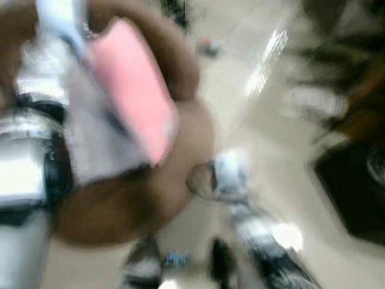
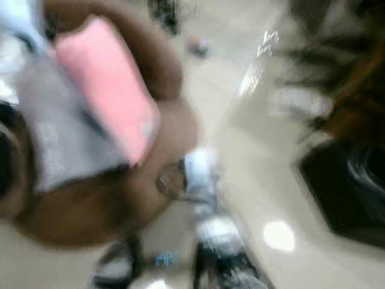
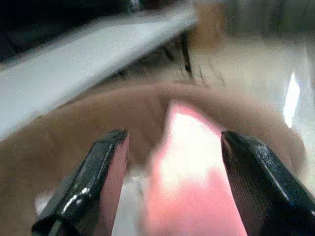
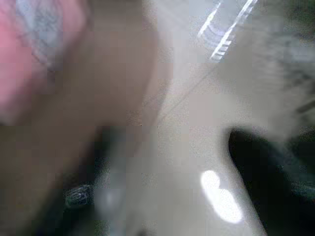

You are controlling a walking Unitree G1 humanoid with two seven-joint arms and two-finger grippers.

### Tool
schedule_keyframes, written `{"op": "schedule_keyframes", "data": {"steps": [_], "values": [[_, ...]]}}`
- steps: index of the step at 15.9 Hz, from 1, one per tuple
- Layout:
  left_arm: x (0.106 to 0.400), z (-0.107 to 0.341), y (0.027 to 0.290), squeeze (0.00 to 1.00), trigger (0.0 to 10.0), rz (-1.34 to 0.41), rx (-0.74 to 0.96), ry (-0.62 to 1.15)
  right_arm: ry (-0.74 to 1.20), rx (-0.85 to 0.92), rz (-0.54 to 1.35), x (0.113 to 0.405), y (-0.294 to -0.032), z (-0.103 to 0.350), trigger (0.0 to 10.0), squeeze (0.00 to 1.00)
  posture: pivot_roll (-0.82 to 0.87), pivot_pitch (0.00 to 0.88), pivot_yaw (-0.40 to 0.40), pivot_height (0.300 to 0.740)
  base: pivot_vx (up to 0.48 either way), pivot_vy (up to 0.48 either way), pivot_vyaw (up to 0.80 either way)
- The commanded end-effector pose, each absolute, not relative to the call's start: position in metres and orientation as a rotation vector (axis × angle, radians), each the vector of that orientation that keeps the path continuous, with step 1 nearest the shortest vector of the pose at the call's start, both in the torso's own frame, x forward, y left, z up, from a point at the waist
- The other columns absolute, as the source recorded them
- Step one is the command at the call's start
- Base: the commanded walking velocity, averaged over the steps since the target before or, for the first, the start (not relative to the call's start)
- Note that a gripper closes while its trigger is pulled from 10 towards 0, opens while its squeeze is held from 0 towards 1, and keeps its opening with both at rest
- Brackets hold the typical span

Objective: Move the pillow to the sofa from floor

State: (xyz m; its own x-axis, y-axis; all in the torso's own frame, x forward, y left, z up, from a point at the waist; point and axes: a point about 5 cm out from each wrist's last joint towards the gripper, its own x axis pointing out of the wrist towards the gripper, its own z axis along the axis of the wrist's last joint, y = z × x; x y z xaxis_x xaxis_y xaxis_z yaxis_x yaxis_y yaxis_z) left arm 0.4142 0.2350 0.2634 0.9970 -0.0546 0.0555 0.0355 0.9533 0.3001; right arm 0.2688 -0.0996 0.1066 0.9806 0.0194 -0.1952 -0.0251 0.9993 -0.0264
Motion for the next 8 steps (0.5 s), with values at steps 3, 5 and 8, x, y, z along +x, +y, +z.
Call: {"op": "schedule_keyframes", "data": {"steps": [3, 5, 8], "values": [[0.379, 0.143, 0.232, 0.00, 10.0, -0.326, 0.111, 0.229, -0.012, -0.143, -0.069, 0.220, -0.235, 0.153, 10.0, 0.24, -0.08, 0.083, 0.043, 0.740, 0.000, 0.000, 0.00], [0.342, 0.081, 0.216, 0.00, 10.0, -0.407, 0.011, 0.327, 0.011, -0.173, -0.079, 0.185, -0.273, 0.115, 10.0, 0.23, -0.06, 0.058, 0.061, 0.740, 0.000, 0.000, 0.00], [0.302, 0.019, 0.169, 0.00, 10.0, -0.443, -0.169, 0.362, 0.130, -0.122, -0.107, 0.129, -0.344, 0.127, 10.0, 0.23, -0.04, 0.032, 0.059, 0.740, 0.000, 0.000, 0.00]]}}
